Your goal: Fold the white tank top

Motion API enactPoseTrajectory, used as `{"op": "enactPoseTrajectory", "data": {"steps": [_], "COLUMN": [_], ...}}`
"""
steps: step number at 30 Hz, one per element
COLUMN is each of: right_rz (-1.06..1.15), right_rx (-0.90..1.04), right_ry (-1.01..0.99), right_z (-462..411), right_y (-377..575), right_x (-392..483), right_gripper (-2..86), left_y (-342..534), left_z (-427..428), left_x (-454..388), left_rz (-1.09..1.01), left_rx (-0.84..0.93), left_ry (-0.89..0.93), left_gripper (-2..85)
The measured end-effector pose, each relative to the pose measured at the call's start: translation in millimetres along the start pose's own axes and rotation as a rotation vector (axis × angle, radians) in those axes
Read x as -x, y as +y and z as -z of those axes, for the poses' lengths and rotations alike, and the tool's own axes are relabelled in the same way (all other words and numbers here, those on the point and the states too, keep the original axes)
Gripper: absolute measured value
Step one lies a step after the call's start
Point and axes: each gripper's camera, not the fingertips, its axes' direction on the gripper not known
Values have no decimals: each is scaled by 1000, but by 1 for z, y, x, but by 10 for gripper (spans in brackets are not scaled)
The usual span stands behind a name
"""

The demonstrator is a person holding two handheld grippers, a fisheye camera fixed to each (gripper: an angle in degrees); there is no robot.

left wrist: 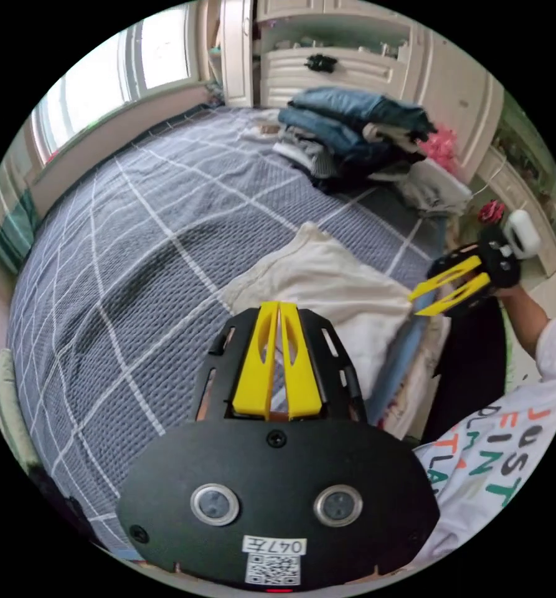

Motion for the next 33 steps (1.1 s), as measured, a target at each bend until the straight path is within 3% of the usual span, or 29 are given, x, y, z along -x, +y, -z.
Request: {"op": "enactPoseTrajectory", "data": {"steps": [2, 5, 8, 10, 13, 16, 18, 21, 23, 28, 33], "right_rz": [-16, -23, -60, -79, -144, -222, -247, -273, -288, -371, -411], "right_rx": [-54, -133, -100, 46, -2, -131, -210, -235, -234, -201, -151], "right_ry": [10, 40, 116, 56, 7, 65, 110, 150, 119, -34, -34], "right_z": [13, 30, 20, -7, -3, 24, 35, 32, 22, -14, -29], "right_y": [1, -4, -8, -7, 3, 11, 12, 3, -5, -20, -14], "right_x": [-3, -4, -7, -14, -20, -30, -40, -66, -85, -130, -140], "right_gripper": [15, 11, 9, 11, 25, 48, 61, 81, 96, 120, 119], "left_y": [18, 28, 29, 37, 51, 59, 63, 66, 69, 71, 63], "left_z": [37, 42, 6, -13, 3, 38, 53, 47, 31, 12, 3], "left_x": [-11, -41, -66, -68, -54, -29, -16, -6, -13, -32, -48], "left_rz": [-14, -81, -99, -94, -14, 120, 201, 329, 374, 469, 511], "left_rx": [-116, -105, 81, 178, 116, -85, -153, -119, -87, -65, -55], "left_ry": [117, 249, 57, 9, 148, 287, 279, 233, 295, 175, 136], "left_gripper": [-10, -10, -8, -8, -4, 21, 52, 105, 127, 133, 126]}}
